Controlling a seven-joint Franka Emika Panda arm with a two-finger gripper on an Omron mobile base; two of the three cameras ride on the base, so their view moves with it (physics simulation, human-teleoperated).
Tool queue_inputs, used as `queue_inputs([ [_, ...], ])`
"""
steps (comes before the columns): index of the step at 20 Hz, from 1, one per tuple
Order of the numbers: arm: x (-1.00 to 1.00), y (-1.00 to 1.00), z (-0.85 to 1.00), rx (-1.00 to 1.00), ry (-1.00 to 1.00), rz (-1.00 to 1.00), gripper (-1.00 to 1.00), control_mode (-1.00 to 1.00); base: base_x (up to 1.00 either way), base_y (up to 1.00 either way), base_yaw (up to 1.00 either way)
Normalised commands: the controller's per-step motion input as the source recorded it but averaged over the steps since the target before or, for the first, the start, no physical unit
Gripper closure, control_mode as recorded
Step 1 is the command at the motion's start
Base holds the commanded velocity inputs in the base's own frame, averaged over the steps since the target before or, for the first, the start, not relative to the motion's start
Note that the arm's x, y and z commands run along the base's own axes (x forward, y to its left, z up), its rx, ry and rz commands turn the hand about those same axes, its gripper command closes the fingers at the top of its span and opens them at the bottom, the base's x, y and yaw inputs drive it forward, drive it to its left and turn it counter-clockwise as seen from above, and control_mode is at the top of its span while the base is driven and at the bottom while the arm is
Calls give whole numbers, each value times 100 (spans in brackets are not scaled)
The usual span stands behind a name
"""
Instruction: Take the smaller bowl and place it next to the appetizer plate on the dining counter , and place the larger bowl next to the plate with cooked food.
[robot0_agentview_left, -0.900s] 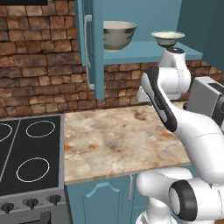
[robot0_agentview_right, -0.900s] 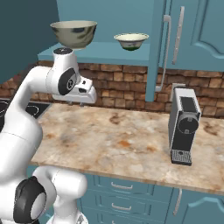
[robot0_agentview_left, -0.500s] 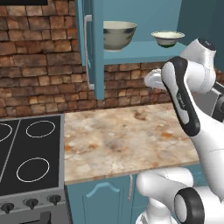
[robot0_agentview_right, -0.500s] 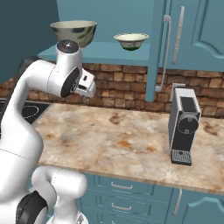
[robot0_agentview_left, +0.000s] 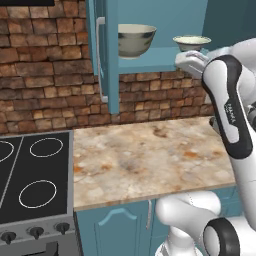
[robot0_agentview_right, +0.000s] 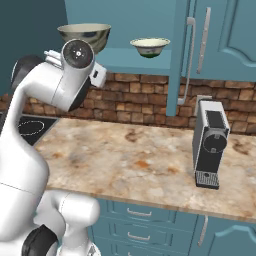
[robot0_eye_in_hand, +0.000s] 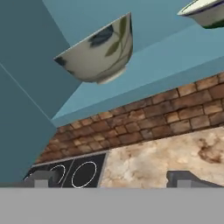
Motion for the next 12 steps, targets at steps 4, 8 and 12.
queue_inputs([
  [4,6,37,99,14,-26,-14,-100,-100,0,0,0],
  [8,9,13,60,6,-5,-9,-100,-100,0,0,0],
  [12,0,0,55,0,1,-2,-100,-100,0,0,0],
])
